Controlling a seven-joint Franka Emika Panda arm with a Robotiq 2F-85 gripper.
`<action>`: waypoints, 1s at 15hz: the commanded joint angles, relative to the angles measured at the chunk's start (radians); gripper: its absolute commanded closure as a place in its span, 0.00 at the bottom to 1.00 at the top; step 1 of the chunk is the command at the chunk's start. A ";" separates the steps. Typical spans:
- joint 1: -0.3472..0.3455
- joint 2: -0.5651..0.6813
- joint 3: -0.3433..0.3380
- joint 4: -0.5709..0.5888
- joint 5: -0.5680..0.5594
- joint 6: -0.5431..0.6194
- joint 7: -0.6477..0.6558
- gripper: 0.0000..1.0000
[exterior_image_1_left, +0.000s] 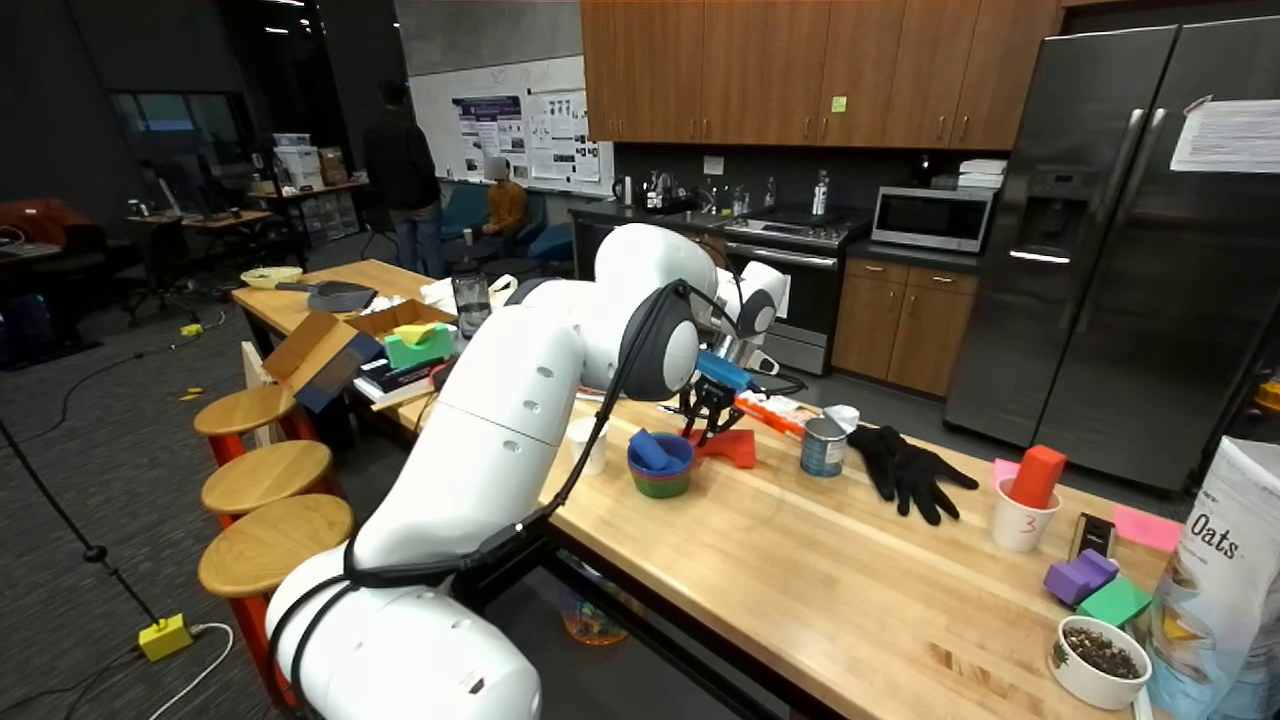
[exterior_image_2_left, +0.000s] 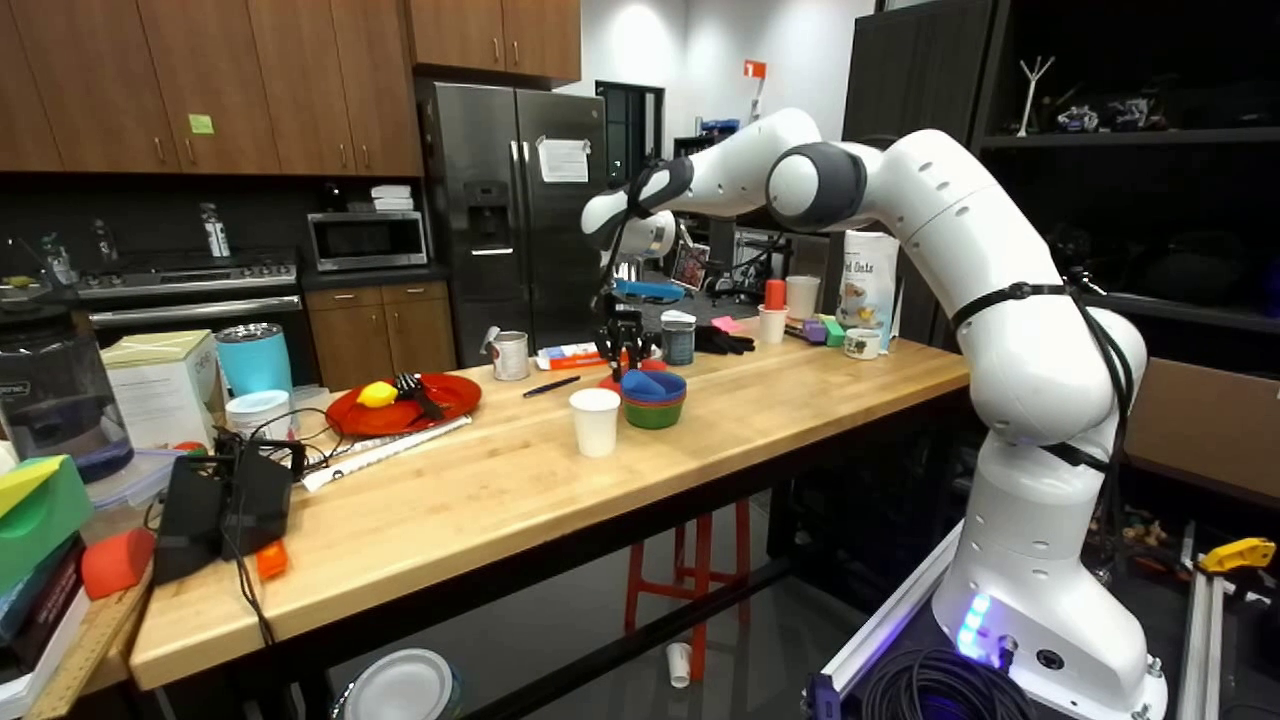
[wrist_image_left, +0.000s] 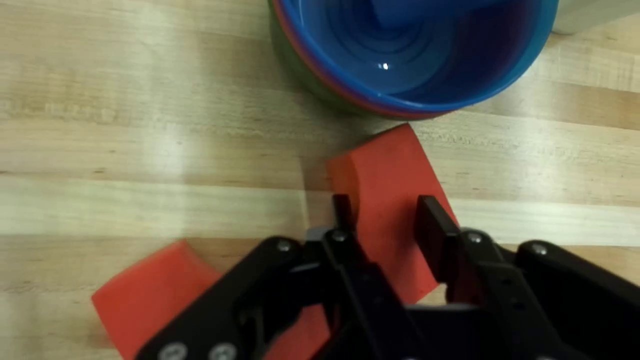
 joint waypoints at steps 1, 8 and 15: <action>-0.009 0.021 0.006 0.043 0.013 -0.025 0.016 0.94; -0.008 0.001 -0.002 0.045 0.010 -0.015 0.032 0.97; -0.003 -0.070 -0.028 0.020 -0.017 0.014 0.077 1.00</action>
